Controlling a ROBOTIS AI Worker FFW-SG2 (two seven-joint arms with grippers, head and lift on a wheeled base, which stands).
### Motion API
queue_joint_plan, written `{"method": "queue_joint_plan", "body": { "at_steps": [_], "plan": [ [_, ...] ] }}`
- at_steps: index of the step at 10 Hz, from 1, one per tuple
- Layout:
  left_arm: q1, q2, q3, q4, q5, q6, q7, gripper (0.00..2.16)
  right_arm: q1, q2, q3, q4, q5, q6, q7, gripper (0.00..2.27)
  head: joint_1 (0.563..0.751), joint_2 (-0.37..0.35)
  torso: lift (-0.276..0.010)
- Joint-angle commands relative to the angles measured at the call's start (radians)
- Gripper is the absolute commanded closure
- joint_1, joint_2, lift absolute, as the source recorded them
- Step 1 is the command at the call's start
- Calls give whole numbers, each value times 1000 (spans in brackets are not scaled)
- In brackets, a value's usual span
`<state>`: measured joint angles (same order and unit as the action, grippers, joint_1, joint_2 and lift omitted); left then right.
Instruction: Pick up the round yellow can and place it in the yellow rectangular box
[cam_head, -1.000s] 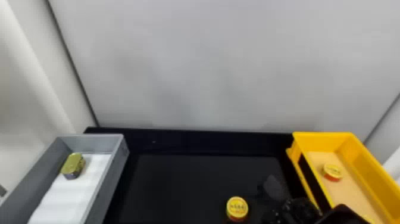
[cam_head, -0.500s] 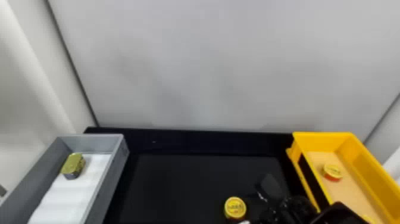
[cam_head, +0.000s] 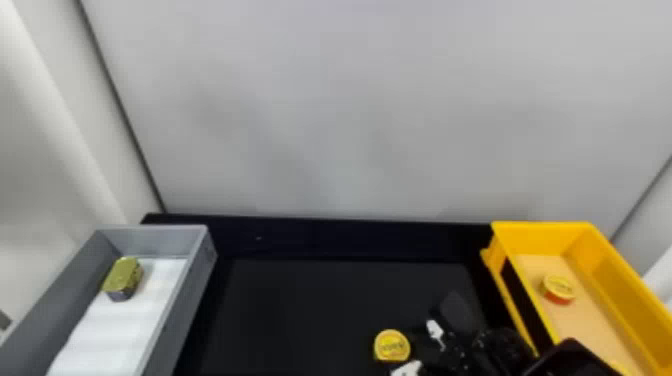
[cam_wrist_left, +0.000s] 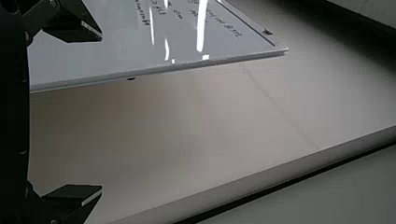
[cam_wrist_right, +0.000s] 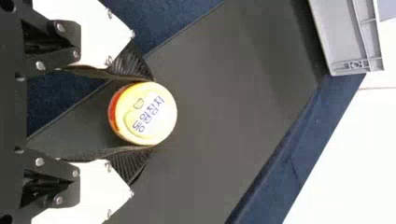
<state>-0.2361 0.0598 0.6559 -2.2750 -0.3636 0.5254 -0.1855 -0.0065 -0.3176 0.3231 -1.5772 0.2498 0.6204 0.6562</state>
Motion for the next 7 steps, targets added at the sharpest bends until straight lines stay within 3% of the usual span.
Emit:
{"method": "queue_joint_plan", "body": {
  "at_steps": [1, 7],
  "plan": [
    [1, -1, 3, 0, 0, 0, 0, 127, 5, 3, -12, -1, 5, -3, 1, 636, 629, 12, -55],
    [3, -3, 7, 8, 2, 3, 0, 127, 6, 20, -54, -101, 20, 6, 11, 711, 629, 12, -55]
  ]
}}
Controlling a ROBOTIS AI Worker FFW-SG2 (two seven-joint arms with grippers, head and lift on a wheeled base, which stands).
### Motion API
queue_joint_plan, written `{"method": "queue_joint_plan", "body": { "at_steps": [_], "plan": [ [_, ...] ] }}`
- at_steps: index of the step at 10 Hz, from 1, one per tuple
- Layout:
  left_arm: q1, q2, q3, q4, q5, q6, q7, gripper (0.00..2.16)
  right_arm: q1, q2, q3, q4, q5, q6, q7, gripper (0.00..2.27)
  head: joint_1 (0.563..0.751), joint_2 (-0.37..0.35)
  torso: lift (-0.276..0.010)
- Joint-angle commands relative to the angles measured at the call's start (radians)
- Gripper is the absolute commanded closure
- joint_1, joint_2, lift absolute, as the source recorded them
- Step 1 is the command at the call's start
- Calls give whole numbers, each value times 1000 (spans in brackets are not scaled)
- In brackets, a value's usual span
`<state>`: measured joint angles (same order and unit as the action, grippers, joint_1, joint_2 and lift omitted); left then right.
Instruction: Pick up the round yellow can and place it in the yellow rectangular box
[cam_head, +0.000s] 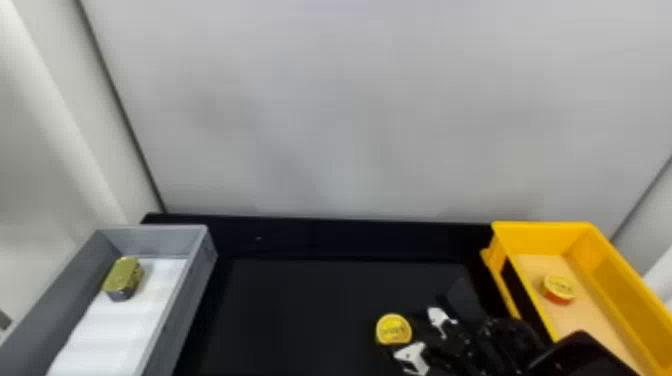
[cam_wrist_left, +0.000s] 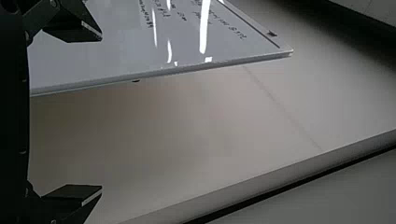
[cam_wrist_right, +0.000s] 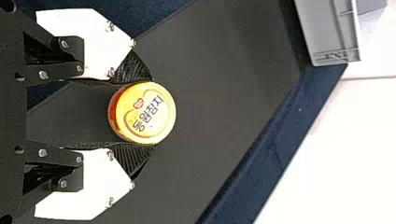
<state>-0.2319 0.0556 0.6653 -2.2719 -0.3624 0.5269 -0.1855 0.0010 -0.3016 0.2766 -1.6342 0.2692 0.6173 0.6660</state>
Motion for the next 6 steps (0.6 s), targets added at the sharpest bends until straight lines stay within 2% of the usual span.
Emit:
{"method": "queue_joint_plan", "body": {
  "at_steps": [1, 4, 6],
  "plan": [
    [-3, 1, -4, 6, 0, 1, 0, 127, -4, 4, -11, -104, -1, 24, 2, 711, 629, 12, -55],
    [-6, 1, -5, 15, 0, 3, 0, 127, -29, 7, -28, -308, -8, 95, -17, 711, 629, 12, -55],
    [-4, 3, -5, 17, 0, 6, 1, 127, -56, 22, -77, -431, 2, 142, -51, 711, 629, 12, -55]
  ]
}}
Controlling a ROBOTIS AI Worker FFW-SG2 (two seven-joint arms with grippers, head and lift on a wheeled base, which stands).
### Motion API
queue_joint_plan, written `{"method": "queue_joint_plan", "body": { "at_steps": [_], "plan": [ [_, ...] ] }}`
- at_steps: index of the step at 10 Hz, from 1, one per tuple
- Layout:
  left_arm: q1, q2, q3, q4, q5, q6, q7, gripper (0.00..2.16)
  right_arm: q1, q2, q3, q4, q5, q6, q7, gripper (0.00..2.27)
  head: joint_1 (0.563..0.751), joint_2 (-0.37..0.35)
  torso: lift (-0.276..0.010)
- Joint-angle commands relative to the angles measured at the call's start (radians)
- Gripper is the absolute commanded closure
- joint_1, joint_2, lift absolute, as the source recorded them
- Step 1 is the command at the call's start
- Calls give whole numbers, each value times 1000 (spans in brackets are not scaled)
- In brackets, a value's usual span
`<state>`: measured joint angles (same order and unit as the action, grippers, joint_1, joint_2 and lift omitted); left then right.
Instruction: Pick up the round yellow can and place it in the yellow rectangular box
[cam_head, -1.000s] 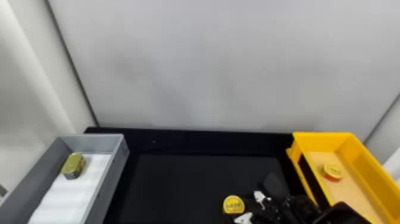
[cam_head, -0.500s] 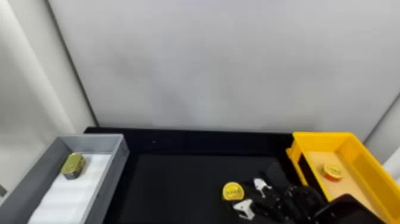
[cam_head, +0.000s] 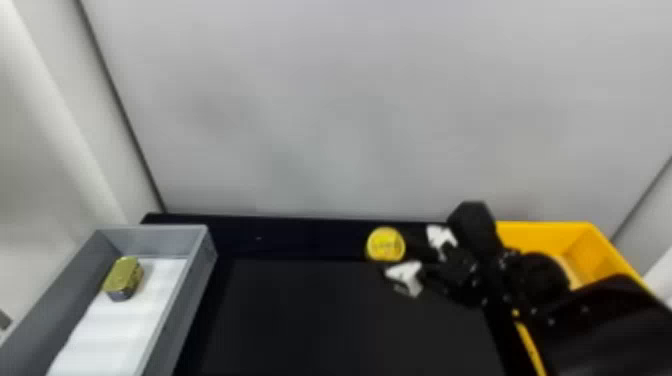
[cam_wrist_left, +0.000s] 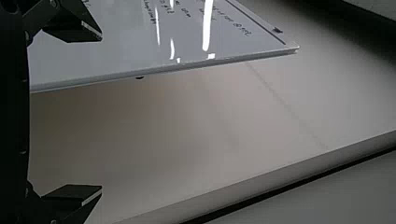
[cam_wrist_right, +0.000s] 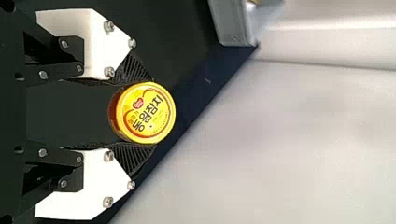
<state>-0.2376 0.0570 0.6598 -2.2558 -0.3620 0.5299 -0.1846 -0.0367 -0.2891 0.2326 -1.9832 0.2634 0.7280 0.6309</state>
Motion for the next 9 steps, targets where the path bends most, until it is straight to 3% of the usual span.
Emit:
{"method": "queue_joint_plan", "body": {
  "at_steps": [1, 9],
  "plan": [
    [1, 3, 2, 1, 0, 6, 1, 127, -29, 11, -64, -117, 25, 33, -37, 711, 629, 12, -55],
    [4, 7, 9, -2, 0, 9, 1, 127, 37, 21, -346, -206, 234, 73, -114, 711, 629, 12, -55]
  ]
}}
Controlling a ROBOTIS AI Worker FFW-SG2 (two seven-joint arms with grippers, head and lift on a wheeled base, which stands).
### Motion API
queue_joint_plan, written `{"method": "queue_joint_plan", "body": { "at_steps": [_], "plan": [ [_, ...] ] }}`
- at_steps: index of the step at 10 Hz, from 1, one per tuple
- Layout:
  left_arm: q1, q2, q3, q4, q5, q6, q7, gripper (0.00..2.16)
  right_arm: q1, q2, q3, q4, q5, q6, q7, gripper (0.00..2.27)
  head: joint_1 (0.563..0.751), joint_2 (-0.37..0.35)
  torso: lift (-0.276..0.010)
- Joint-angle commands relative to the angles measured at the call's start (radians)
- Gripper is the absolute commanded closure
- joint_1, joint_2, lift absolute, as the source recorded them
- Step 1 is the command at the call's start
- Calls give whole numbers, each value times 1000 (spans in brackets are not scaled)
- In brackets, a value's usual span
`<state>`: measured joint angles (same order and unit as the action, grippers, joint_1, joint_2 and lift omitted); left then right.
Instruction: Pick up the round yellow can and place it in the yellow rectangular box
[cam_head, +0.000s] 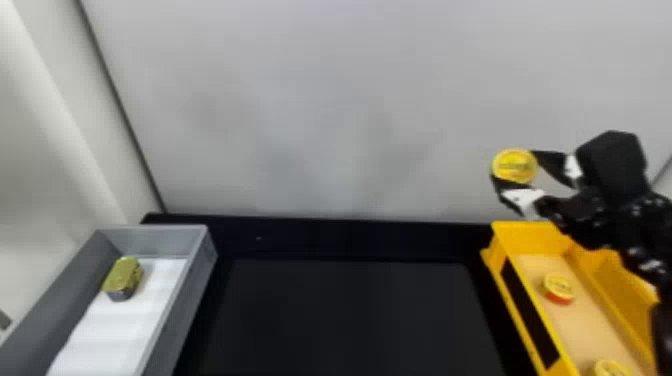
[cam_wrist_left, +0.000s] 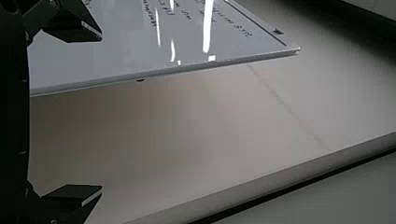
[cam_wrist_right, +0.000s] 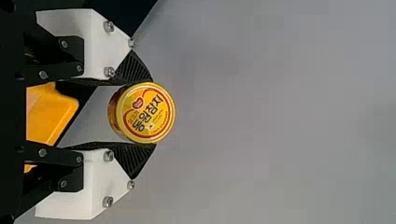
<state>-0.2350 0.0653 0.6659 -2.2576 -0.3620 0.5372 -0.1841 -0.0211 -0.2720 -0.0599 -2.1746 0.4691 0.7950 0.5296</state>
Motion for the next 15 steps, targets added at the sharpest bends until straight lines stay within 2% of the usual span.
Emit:
{"method": "queue_joint_plan", "body": {
  "at_steps": [1, 3, 6, 11, 15],
  "plan": [
    [5, 1, 6, -5, 0, 5, 0, 127, 33, 10, -93, -20, 50, 12, -22, 711, 629, 12, -55],
    [11, -2, 14, -8, 0, 8, 0, 127, 67, 16, -179, -17, 71, 18, -51, 711, 629, 12, -55],
    [16, -5, 19, -11, 0, 8, 0, 127, 109, 16, -251, 70, 71, 15, -66, 711, 629, 12, -55],
    [22, -7, 29, -22, 0, 8, 0, 127, 153, 37, -308, 223, 70, 2, -78, 711, 629, 12, -55],
    [22, -9, 26, -23, 0, 5, 0, 127, 139, 57, -293, 378, 54, -15, -69, 711, 629, 12, -55]
  ]
}}
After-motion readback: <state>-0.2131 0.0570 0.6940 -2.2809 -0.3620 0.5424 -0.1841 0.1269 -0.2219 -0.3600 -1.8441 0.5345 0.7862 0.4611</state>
